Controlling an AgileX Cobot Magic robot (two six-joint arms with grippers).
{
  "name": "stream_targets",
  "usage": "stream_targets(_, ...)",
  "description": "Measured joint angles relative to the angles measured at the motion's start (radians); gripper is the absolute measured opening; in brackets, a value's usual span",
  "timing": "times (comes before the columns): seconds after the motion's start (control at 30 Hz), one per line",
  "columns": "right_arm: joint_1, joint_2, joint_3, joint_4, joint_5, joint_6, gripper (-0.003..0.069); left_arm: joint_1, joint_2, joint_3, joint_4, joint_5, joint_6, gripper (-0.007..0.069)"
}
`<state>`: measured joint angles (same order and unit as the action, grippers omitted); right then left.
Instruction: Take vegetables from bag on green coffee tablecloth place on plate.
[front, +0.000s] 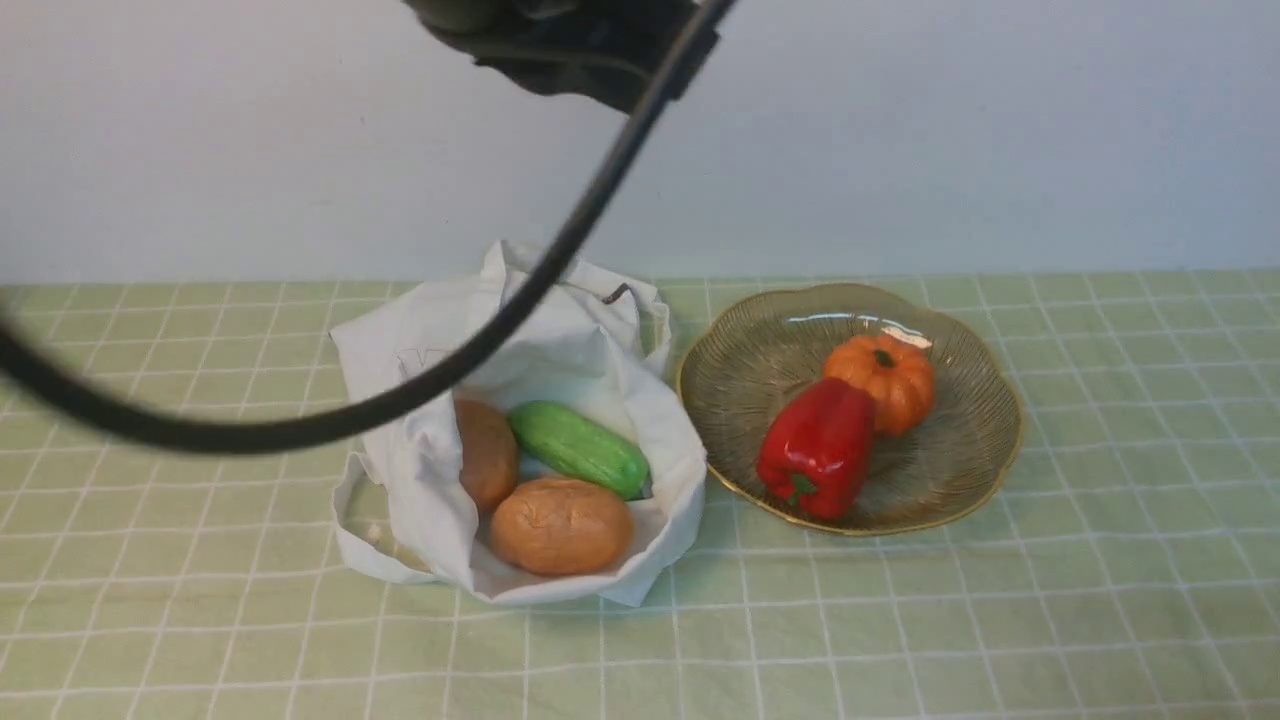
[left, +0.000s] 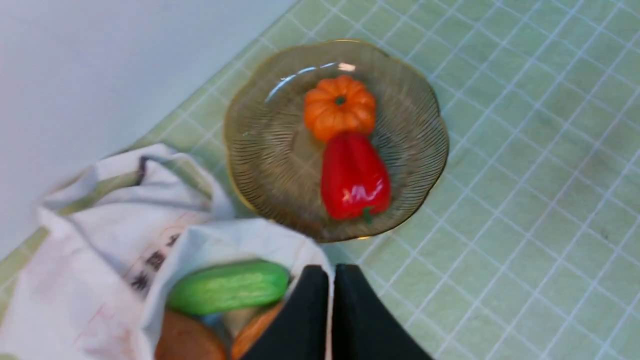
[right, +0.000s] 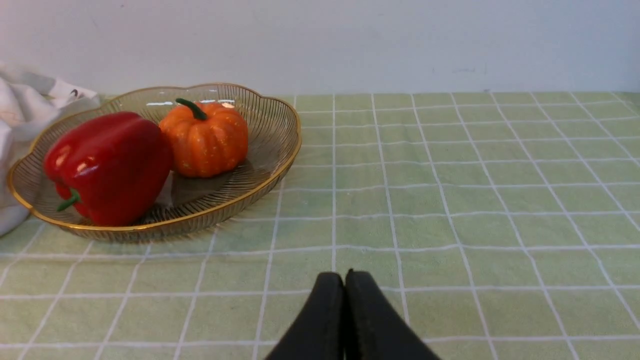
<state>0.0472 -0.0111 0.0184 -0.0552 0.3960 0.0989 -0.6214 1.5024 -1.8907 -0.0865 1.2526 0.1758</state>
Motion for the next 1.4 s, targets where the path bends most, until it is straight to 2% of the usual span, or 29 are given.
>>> stream_targets(0.1, 0.000, 0.000, 0.000, 0.000, 0.000, 0.000, -0.0015, 0.000, -0.093, 0.110, 0.006, 0.001, -0.002, -0.0005)
stream_targets(0.27, 0.000, 0.000, 0.000, 0.000, 0.000, 0.000, -0.0015, 0.000, -0.301, 0.494, -0.047, -0.019, -0.008, -0.0005)
stream_targets(0.33, 0.000, 0.000, 0.000, 0.000, 0.000, 0.000, -0.0015, -0.001, -0.401, 0.718, -0.099, -0.145, 0.020, -0.0005)
stream_targets(0.47, 0.000, 0.000, 0.000, 0.000, 0.000, 0.000, -0.0015, -0.006, -0.541, 1.023, -0.184, -0.401, 0.043, -0.0005)
stream_targets(0.7, 0.000, 0.000, 0.000, 0.000, 0.000, 0.000, -0.0015, -0.008, -0.679, 1.368, -0.361, -0.893, 0.062, -0.0005)
stream_targets(0.8, 0.000, 0.000, 0.000, 0.000, 0.000, 0.000, -0.0015, -0.008, -0.684, 1.419, -0.391, -0.977, 0.062, -0.0005)
stream_targets(1.27, 0.000, 0.000, 0.000, 0.000, 0.000, 0.000, -0.0015, -0.008, -0.680, 1.434, -0.401, -0.984, 0.074, -0.0005)
stream_targets(1.4, 0.000, 0.000, 0.000, 0.000, 0.000, 0.000, -0.0015, -0.008, -0.689, 1.448, -0.370, -0.988, 0.141, -0.0005)
